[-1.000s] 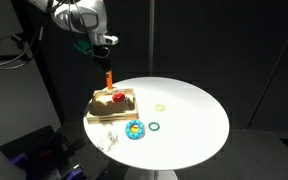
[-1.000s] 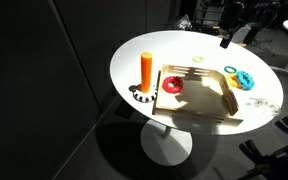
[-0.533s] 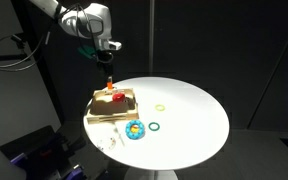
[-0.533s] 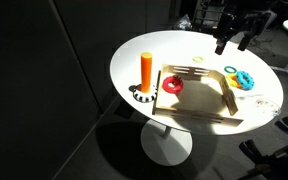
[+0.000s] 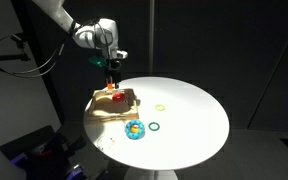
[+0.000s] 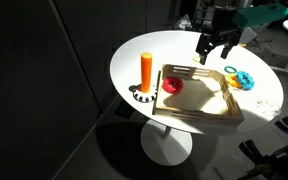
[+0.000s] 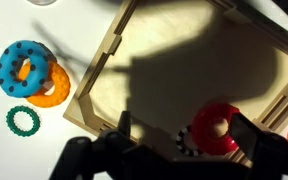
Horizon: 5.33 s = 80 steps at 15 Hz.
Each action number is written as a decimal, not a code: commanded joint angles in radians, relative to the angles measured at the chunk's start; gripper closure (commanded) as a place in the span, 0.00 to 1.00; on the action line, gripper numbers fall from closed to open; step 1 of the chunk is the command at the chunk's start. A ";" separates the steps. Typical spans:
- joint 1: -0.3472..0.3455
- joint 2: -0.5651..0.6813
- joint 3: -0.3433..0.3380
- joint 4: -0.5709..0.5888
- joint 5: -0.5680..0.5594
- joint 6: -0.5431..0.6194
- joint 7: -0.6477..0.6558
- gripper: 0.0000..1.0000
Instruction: Take the orange ring off of the tray
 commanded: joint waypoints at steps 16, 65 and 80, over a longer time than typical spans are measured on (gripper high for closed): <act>0.164 0.369 -0.145 0.250 -0.082 0.167 0.134 0.00; 0.059 0.179 -0.340 0.057 -0.214 0.070 0.333 0.27; -0.044 0.048 -0.172 0.056 0.055 -0.105 0.041 0.00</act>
